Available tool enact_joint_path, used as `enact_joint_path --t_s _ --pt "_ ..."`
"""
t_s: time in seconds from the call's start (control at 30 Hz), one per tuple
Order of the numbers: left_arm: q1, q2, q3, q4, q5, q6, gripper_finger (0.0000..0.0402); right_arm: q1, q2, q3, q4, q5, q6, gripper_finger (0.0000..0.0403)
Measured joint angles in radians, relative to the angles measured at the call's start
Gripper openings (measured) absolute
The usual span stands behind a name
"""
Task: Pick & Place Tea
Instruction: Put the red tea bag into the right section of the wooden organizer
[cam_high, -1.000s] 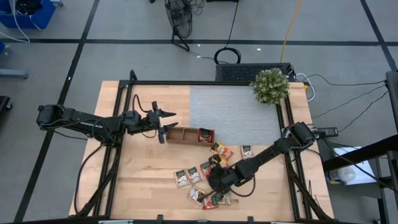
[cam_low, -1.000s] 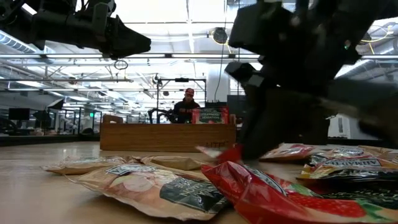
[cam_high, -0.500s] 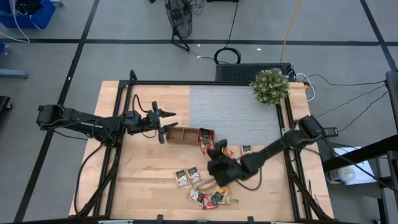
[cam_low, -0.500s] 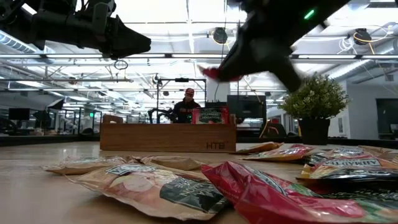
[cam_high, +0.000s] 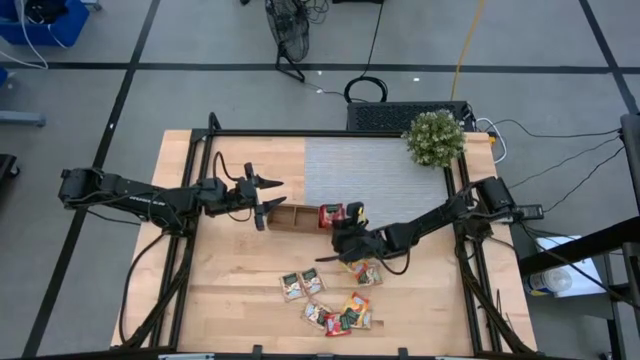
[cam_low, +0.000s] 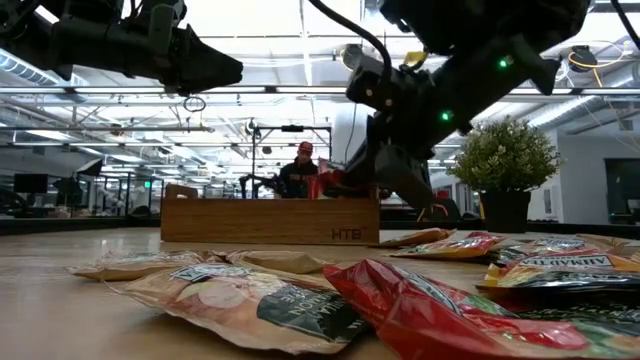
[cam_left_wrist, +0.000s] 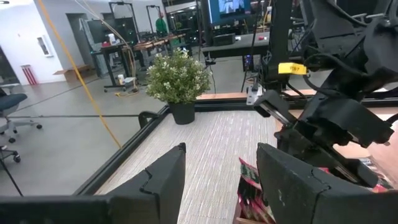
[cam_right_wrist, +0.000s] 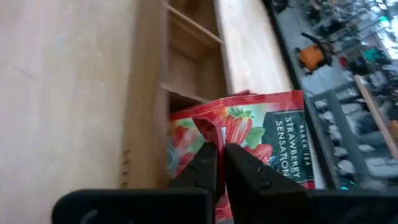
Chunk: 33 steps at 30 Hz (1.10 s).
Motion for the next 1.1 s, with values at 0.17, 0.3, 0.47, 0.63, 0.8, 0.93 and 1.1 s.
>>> enact_joint_path --t_s 0.17,0.3,0.47,0.63,0.8,0.93,1.1 --pt "0.0 0.0 0.0 0.0 0.0 0.0 0.02 0.0 0.0 -0.003 0.002 -0.026 0.001 0.0044" --pt "0.0 0.0 0.0 0.0 0.0 0.0 0.02 0.0 0.0 -0.003 0.005 -0.023 0.001 0.0077" --pt "0.0 0.0 0.0 0.0 0.0 0.0 0.02 -0.007 0.0 -0.003 0.011 -0.023 0.003 0.0115" --pt "0.0 0.0 0.0 0.0 0.0 0.0 0.02 0.001 0.0 -0.004 0.08 -0.022 -0.024 0.0134" --pt "0.0 0.0 0.0 0.0 0.0 0.0 0.02 0.002 0.0 -0.004 0.109 -0.022 -0.043 0.0136" --pt "0.0 0.0 0.0 0.0 0.0 0.0 0.02 -0.005 0.0 -0.004 0.098 -0.022 -0.044 0.0136" --pt "0.0 0.0 0.0 0.0 0.0 0.0 0.02 -0.009 0.0 -0.004 0.101 -0.023 -0.064 0.0136"
